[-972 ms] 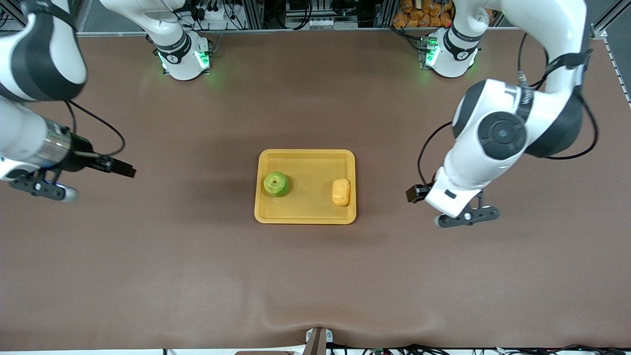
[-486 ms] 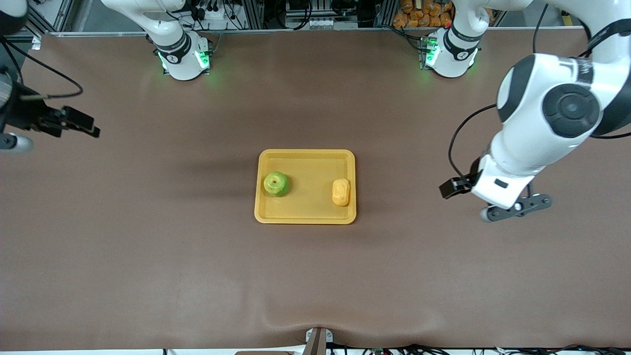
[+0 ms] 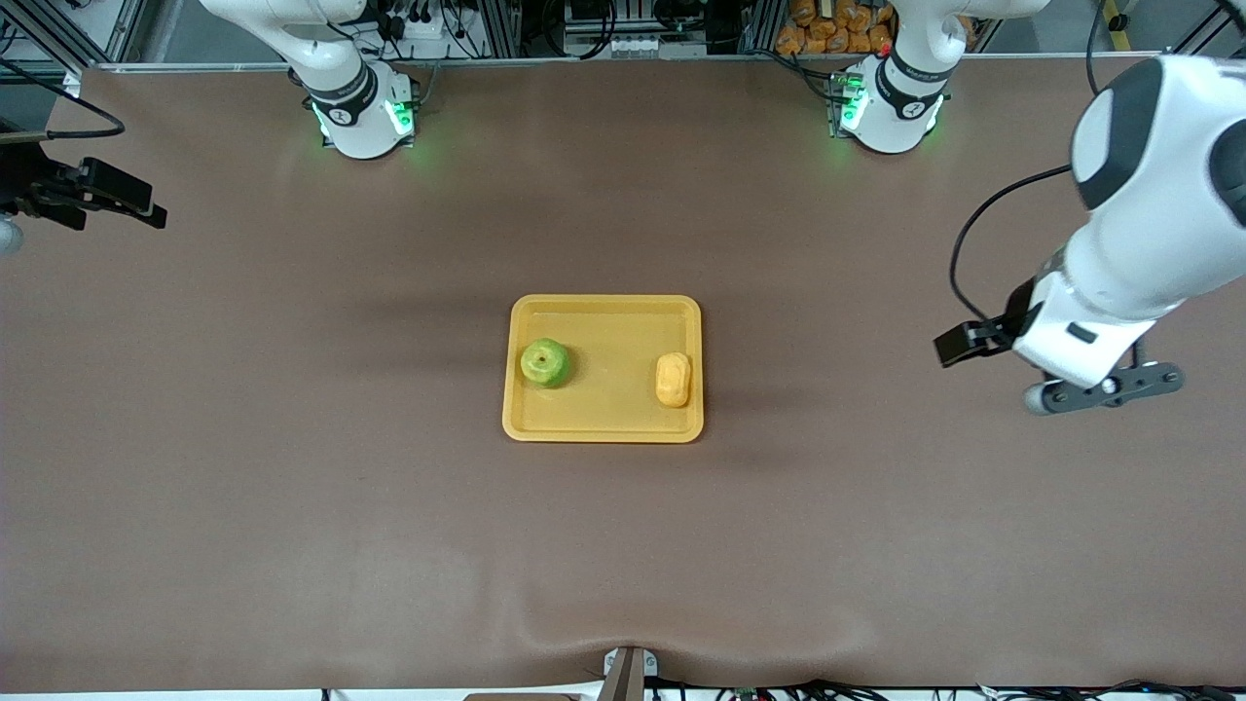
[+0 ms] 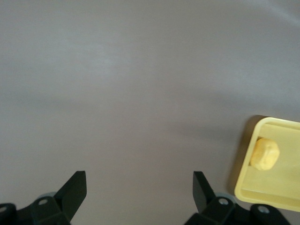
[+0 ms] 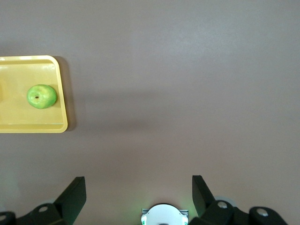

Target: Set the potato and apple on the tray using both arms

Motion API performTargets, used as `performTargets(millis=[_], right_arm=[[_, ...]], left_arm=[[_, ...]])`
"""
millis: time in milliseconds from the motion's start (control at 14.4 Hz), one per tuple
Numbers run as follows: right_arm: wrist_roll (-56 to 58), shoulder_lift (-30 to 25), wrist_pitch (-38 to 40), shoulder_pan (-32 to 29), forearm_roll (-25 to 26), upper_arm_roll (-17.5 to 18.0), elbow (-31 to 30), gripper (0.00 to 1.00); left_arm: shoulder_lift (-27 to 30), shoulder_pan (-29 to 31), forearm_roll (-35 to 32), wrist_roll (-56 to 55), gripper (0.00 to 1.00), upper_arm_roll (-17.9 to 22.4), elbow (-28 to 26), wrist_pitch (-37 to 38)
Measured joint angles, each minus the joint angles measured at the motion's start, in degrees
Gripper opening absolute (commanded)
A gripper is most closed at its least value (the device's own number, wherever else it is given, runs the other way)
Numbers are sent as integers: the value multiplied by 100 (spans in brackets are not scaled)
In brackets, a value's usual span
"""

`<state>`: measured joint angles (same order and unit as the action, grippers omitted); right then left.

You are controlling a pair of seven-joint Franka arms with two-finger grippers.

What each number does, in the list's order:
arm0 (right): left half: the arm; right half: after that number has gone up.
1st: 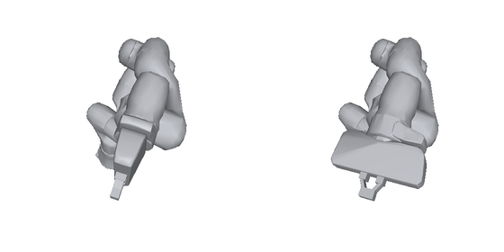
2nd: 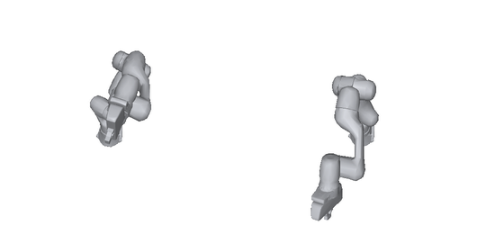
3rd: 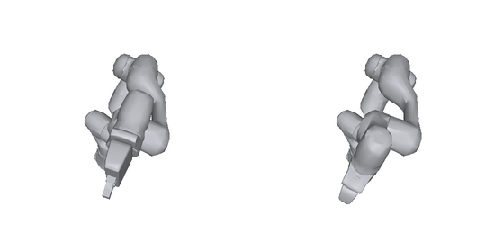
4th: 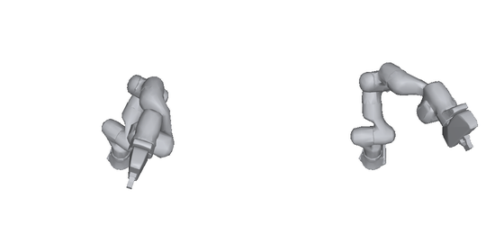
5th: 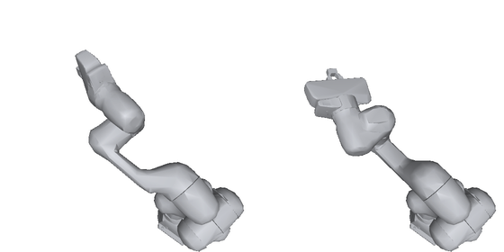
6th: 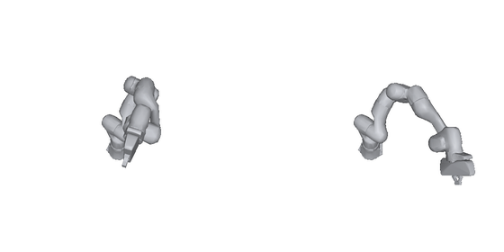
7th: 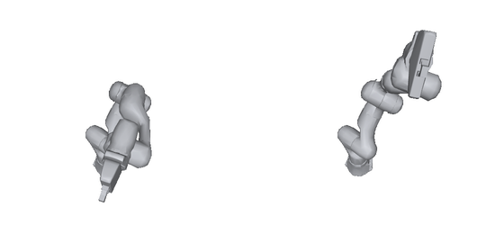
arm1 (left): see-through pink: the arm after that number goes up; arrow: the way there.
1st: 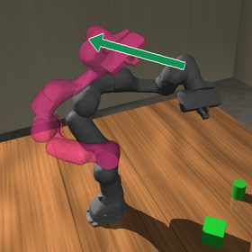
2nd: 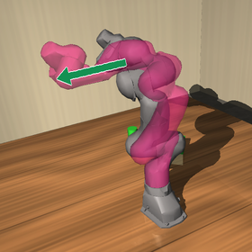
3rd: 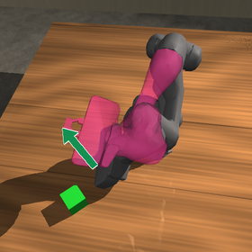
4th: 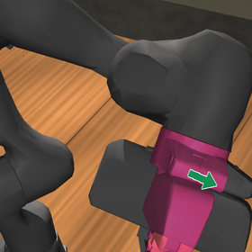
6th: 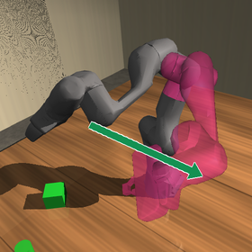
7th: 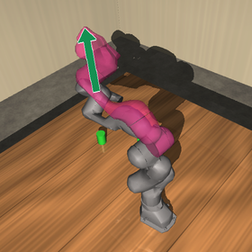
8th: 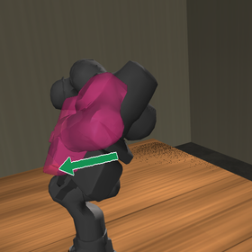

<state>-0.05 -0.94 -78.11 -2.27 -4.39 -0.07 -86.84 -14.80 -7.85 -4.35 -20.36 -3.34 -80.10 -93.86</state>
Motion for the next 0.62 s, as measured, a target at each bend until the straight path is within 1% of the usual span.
performTargets(millis=[139, 417, 625], right_arm=[[11, 0, 0, 0, 65, 1, 0, 100], [23, 0, 0, 0, 93, 3, 3, 100], [27, 0, -2, 0, 95, 9, 8, 100]], left_arm=[[154, 167, 0, 218, 100, 0, 0, 110], [527, 255, 1, 630, 100, -2, -18, 395], [903, 335, 45, 752, 100, -3, -275, 607]])
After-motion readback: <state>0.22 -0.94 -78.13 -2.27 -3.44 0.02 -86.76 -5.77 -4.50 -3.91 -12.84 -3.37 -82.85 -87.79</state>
